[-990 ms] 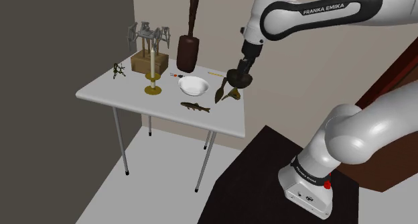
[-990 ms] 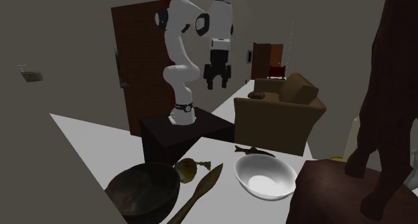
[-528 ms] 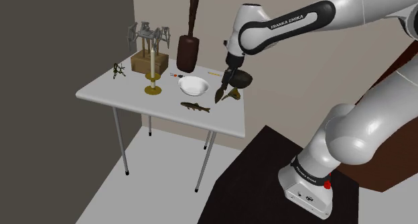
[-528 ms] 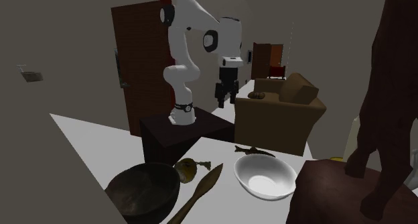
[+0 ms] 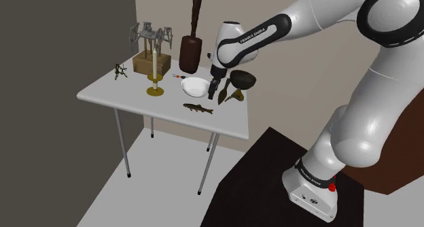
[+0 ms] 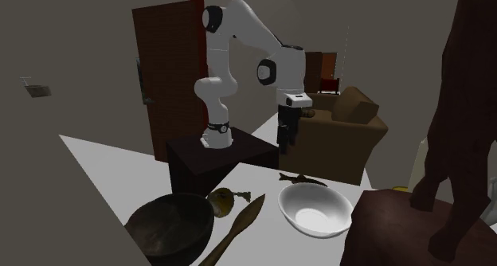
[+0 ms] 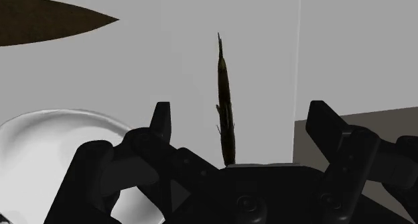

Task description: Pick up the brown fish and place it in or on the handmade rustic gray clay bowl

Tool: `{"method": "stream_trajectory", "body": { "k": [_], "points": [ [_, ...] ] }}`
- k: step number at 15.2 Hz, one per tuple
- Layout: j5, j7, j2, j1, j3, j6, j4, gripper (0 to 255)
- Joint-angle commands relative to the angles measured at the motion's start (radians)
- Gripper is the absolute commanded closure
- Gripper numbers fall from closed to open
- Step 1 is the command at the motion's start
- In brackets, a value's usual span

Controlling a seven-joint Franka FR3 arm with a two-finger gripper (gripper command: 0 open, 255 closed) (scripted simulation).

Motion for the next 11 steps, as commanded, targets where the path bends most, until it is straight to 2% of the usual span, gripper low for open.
{"method": "stream_trajectory", "body": {
  "k": [1,6,11],
  "points": [
    [0.030,-0.048,0.081,-0.001,0.011,0.043,0.038,0],
    [0.085,-0.143,0.268,-0.013,0.055,0.097,0.170,0],
    [0.095,-0.154,0.322,-0.017,0.064,0.140,0.180,0]
  ]
}}
